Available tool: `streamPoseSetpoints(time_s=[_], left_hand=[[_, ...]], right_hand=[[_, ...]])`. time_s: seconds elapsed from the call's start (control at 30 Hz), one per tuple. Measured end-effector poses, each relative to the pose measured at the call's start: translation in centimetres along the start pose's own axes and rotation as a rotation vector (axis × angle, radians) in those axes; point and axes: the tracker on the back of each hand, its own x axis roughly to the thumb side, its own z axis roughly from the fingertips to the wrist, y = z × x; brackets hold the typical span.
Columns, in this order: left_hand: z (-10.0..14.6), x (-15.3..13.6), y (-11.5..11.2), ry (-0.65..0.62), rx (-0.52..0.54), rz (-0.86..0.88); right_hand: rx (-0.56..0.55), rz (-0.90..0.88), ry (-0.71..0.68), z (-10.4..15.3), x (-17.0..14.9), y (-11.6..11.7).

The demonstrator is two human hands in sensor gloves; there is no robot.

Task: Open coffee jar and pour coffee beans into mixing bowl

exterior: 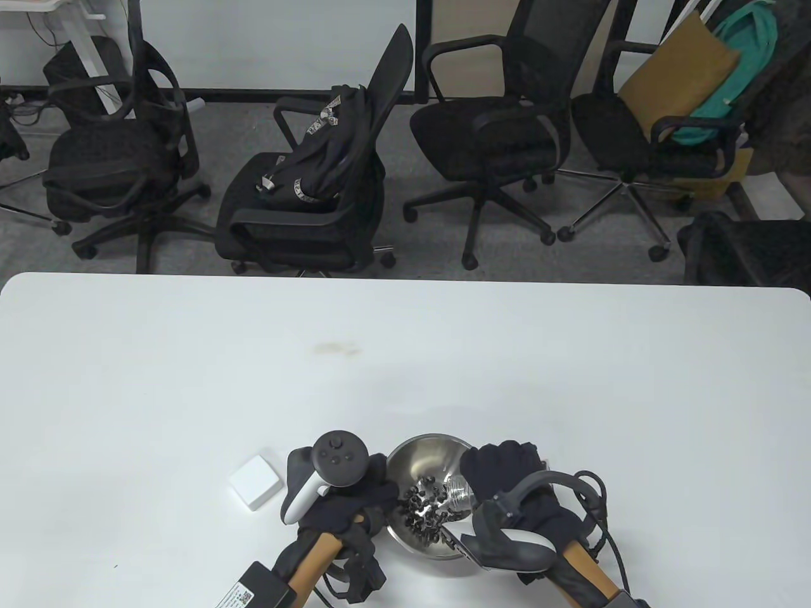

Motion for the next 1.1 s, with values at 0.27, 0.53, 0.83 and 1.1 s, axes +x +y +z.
streamPoseSetpoints(time_s=[0.27,0.53,0.83,1.1], left_hand=[[0.1,-0.1,0.2,-0.004,0.001,0.017],[0.1,-0.6,0.6,0.007,0.006,0.044],[0.3,-1.6,1.4,0.030,0.039,0.086],[0.2,-2.6,2.1,0.075,0.099,0.130]], right_hand=[[-0.085,-0.311,0.089,1.4,-2.5,1.1],[-0.191,-0.664,0.230,3.8,-5.8,3.5],[-0.337,-1.058,0.328,6.3,-6.8,7.7],[-0.348,-1.189,0.317,6.6,-6.4,9.1]])
